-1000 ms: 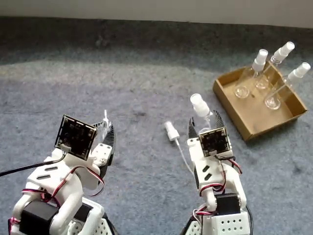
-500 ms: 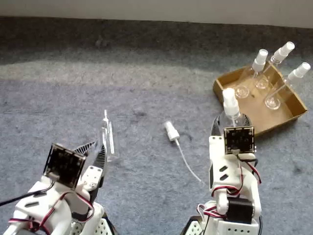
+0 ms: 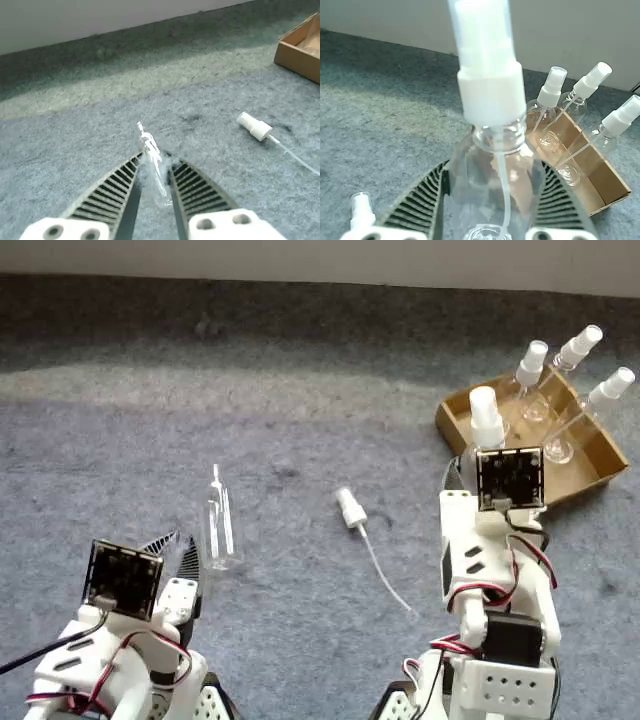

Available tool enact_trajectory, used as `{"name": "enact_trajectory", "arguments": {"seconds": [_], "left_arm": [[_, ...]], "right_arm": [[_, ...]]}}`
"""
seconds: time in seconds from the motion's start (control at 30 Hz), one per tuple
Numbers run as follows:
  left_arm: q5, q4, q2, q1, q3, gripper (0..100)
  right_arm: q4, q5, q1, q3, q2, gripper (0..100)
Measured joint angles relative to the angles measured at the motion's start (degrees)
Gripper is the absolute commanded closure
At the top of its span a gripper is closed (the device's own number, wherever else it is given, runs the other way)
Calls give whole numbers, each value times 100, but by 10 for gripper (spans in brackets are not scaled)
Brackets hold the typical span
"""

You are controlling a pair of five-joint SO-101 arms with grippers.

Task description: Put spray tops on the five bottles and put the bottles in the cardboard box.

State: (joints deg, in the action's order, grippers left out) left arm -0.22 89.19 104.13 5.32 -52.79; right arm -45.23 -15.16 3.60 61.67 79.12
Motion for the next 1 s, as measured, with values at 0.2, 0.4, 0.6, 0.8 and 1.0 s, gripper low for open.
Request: {"name": "enact_trajectory", "arguments": {"seconds": [0.2,0.4,0.6,0.8,1.0], "left_arm": [[0,-492,9,-738,-1055,994],[0,-1169,9,-835,-2180,994],[0,-1486,9,-835,-2927,994],[0,-1503,9,-835,-3288,994],[0,-1512,9,-835,-3446,994]], "right_arm": [[686,0,396,-9,-642,872],[1398,0,633,-9,-958,872],[2224,0,703,141,-1266,872],[3095,0,712,264,-1873,872],[4026,0,712,264,-2743,872]]}}
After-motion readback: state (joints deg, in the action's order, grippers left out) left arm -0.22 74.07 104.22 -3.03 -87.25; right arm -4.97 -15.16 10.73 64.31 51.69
